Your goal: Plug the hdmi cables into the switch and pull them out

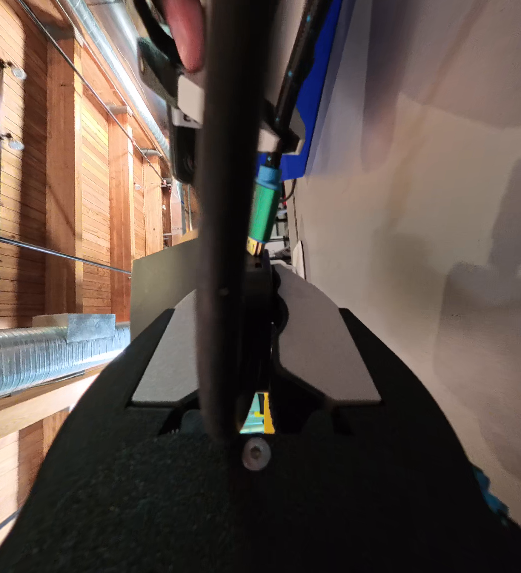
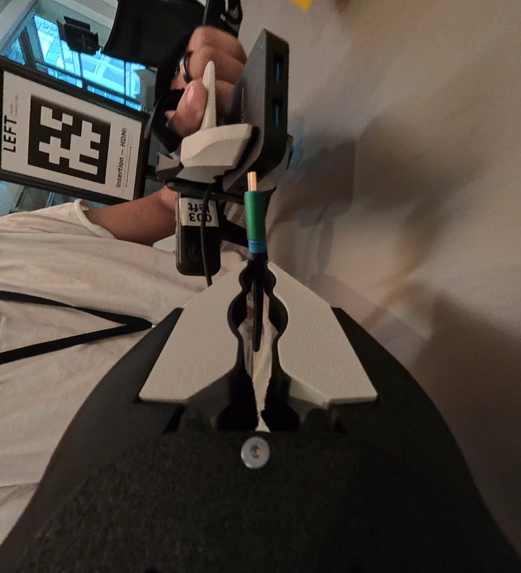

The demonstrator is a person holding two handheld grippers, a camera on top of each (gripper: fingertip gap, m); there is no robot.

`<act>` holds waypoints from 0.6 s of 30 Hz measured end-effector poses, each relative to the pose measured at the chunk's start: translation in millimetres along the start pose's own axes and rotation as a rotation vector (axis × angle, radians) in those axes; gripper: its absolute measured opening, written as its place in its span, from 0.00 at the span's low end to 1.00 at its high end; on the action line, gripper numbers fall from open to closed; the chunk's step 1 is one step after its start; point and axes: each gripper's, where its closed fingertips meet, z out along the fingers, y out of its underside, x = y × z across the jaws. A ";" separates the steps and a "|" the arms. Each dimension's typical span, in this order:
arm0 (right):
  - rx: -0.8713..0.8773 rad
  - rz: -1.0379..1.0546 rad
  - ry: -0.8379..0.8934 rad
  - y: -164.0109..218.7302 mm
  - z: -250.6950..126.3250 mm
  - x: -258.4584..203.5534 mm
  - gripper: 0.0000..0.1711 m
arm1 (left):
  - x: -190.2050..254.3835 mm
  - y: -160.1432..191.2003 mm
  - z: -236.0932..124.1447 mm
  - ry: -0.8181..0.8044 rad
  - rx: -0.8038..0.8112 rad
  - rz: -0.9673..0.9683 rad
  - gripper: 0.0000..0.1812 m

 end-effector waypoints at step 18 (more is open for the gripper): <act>0.075 -0.239 0.183 -23.8 -7.0 10.2 0.04 | -14.4 7.1 -4.6 -0.076 -0.049 0.022 0.08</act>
